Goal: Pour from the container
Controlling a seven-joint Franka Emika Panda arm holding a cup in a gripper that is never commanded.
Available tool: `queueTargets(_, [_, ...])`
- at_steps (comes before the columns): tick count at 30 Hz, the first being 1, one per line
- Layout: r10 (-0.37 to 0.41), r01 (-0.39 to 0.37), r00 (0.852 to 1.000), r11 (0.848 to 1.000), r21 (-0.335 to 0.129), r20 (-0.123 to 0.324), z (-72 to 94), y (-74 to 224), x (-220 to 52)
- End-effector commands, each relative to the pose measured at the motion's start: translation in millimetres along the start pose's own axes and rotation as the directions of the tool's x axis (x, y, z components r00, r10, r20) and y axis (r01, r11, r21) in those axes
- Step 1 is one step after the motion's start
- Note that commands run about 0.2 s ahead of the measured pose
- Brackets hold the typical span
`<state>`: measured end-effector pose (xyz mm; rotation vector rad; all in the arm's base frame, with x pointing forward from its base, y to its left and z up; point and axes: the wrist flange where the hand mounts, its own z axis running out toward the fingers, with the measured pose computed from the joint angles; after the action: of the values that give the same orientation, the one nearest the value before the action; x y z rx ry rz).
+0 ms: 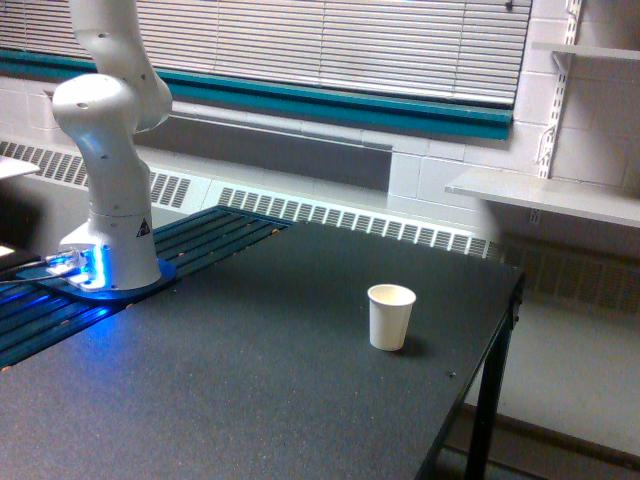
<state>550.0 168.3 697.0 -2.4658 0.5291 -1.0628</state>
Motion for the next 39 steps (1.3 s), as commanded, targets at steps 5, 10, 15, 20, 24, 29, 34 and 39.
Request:
queueTargets(5, [-0.045, 0.045, 0.999, 0.998, 0.05, -0.002, -19.5, -36.1, -22.4])
queueTargets(10, [-0.047, 0.047, 0.999, 0.998, 0.05, -0.001, -15.4, -30.2, -22.0])
queueTargets(15, [-0.038, 0.039, 0.999, 0.999, 0.034, -0.004, -7.7, -14.5, -19.4])
queueTargets(20, [-0.041, 0.041, 0.999, 0.999, -0.008, -0.019, 1.3, 8.2, -15.9])
queueTargets(24, [-0.032, 0.031, 0.999, 0.999, -0.039, -0.016, 12.8, 33.6, -12.9])
queueTargets(29, [-0.033, 0.032, 0.999, 0.997, -0.075, -0.019, 23.8, 61.7, -11.8])
queueTargets(34, [-0.035, 0.033, 0.999, 0.993, -0.11, -0.016, 36.4, 93.2, -14.6])
queueTargets(39, [-0.038, 0.038, 0.999, 0.99, -0.135, 0.002, 50.3, 125.0, -25.3])
